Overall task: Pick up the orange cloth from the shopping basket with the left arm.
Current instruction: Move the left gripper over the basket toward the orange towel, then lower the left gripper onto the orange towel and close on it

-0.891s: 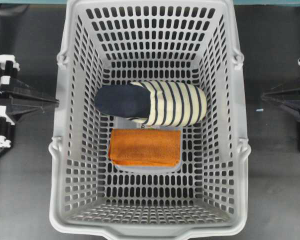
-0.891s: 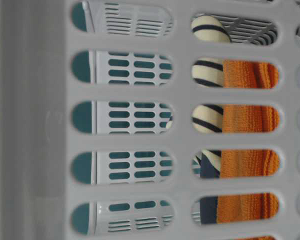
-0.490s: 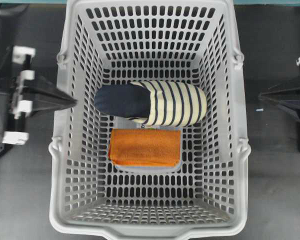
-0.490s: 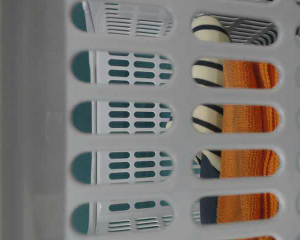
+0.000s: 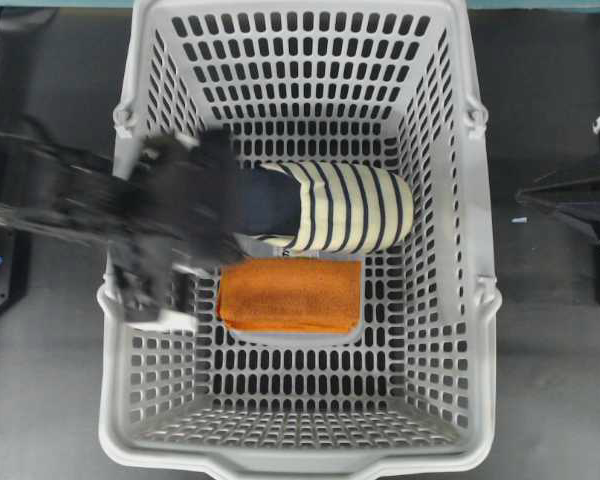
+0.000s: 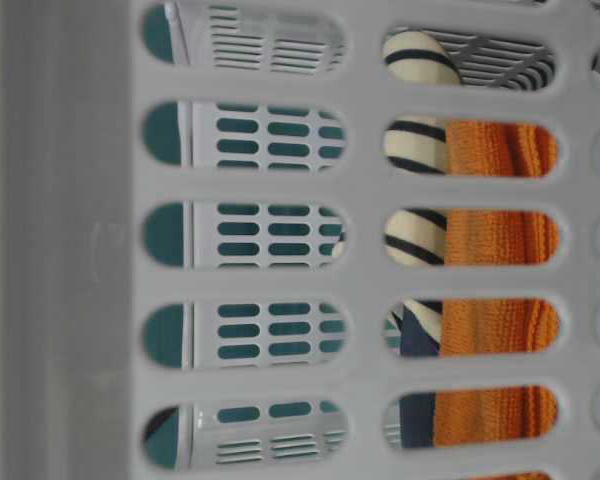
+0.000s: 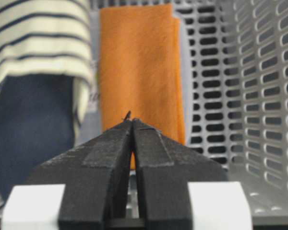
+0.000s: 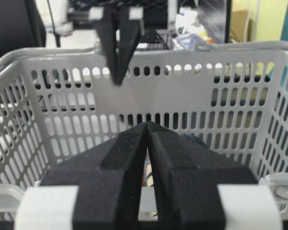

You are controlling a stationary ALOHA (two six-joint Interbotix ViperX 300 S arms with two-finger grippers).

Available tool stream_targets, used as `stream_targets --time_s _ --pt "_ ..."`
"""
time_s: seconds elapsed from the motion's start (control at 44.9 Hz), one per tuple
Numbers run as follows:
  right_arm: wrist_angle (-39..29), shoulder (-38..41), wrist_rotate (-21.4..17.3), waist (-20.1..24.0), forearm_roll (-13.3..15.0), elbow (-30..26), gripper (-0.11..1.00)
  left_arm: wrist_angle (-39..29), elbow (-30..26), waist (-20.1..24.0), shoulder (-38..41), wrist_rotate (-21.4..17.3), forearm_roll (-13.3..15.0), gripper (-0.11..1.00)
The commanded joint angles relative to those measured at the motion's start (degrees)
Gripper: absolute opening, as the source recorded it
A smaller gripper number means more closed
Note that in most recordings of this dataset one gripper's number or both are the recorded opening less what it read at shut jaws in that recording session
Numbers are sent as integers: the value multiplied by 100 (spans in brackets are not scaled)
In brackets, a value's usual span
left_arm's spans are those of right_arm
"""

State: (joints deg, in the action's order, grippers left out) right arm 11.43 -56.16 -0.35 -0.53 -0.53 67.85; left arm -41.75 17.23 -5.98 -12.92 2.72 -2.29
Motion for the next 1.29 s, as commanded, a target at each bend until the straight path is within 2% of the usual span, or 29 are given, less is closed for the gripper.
stream_targets --time_s 0.0,0.134,0.401,0.49,0.735,0.957,1.047,1.091,1.158,1.269 --pt "9 -18 -9 26 -18 -62 0 -281 -545 0 413 26 -18 1" --pt "9 -79 -9 62 -26 -53 0 -413 -800 -9 835 35 -18 14" --pt "0 -158 -9 149 -18 -35 0 -439 -1072 -35 1591 35 -18 82" --pt "0 -167 -9 185 -18 -35 0 -439 -1107 -35 1784 18 -18 91" --pt "0 -167 -9 193 -18 -26 0 -422 -1063 -44 2276 44 -18 89" --pt "0 -167 -9 193 -26 -18 0 -422 -932 -35 2329 26 -18 88" --pt "0 -167 -9 193 -18 -18 0 -413 -905 -35 2320 18 -18 84" --pt "9 -158 -9 193 -26 0 0 -422 -888 -44 2320 0 -18 80" --pt "0 -158 -9 193 -18 0 0 -448 -905 -62 2320 -9 -18 65" --pt "9 -176 -9 193 -26 9 0 -457 -1081 -62 2250 -62 -18 31"
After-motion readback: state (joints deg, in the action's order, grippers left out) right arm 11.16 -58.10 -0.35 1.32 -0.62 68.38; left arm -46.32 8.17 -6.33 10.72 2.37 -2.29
